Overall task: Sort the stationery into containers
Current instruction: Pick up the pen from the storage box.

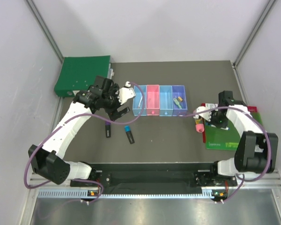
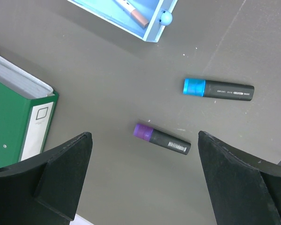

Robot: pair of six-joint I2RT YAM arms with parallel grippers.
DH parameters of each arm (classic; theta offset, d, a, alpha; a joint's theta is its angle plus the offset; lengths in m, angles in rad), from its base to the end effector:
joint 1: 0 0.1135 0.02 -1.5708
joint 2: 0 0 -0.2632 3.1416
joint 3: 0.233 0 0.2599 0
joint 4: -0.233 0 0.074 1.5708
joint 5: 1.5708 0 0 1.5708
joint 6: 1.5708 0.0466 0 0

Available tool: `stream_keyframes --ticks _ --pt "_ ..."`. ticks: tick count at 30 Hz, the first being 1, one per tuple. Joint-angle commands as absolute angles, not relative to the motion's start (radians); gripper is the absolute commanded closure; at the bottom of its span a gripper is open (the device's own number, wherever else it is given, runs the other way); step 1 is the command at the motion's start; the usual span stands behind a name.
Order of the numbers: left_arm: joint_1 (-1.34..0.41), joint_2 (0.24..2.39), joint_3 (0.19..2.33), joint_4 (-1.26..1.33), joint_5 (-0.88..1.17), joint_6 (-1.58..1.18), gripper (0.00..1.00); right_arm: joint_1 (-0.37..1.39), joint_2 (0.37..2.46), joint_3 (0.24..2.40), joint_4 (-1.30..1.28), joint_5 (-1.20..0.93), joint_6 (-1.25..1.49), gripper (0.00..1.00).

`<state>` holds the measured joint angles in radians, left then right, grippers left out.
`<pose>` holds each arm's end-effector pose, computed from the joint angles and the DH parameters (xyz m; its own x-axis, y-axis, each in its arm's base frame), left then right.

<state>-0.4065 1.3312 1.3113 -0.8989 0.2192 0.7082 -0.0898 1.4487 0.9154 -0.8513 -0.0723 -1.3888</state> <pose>0.2569 -0.1216 0.3292 -0.2247 0.7879 -0.5733 0.8601 0.4369 0.2634 0.2578 -0.0198 0.1795 -0.2520 -0.9622 -0.1033 -0.9488 0.2667 -0.1692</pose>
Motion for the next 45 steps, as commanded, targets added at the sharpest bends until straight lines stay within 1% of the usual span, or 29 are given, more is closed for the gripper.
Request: stream_keyframes --ticks 1,4,7,8,13,17,24,25,30,31,36,43,45 --pt "-0.403 1.302 1.364 -0.871 0.25 0.753 0.01 -0.101 1.318 0.942 -0.945 -0.095 -1.419 1.0" --pt "-0.403 1.304 1.385 -0.873 0.273 0.788 0.01 -0.104 1.264 0.975 -0.98 -0.094 -1.424 1.0" --pt "-0.41 1.293 1.382 -0.845 0.279 0.827 0.01 -0.104 1.25 1.052 -1.061 -0.127 -1.416 1.0" --pt "-0.413 1.284 1.379 -0.838 0.281 0.856 0.01 -0.104 1.255 1.078 -1.125 -0.143 -1.41 1.0" --pt "-0.451 1.238 1.33 -0.717 0.262 0.946 0.01 -0.1 1.331 1.288 -1.307 -0.267 -1.341 1.0" --pt "-0.511 1.175 1.269 -0.605 0.206 1.05 0.01 -0.086 1.41 1.429 -1.442 -0.334 -1.283 1.0" --pt "-0.682 1.071 1.057 -0.333 0.051 1.322 0.01 -0.008 1.48 1.528 -1.44 -0.391 -1.166 1.0" --pt "-0.696 1.066 1.022 -0.274 0.038 1.371 0.01 0.035 1.495 1.546 -1.442 -0.405 -1.149 1.0" --pt "-0.77 1.088 0.959 -0.1 -0.004 1.517 0.01 0.121 1.609 1.675 -1.442 -0.521 -1.005 1.0" --pt "-0.778 1.095 0.933 -0.069 -0.026 1.575 0.01 0.162 1.626 1.69 -1.442 -0.537 -0.984 1.0" --pt "-0.827 1.129 0.855 0.151 -0.028 1.713 0.01 0.287 1.713 1.791 -1.439 -0.635 -0.871 1.0" --pt "-0.88 1.166 0.821 0.247 -0.005 1.802 0.01 0.365 1.767 1.855 -1.419 -0.664 -0.828 1.0" --pt "-0.888 1.176 0.784 0.288 0.038 1.837 0.01 0.388 1.775 1.855 -1.42 -0.663 -0.828 1.0"
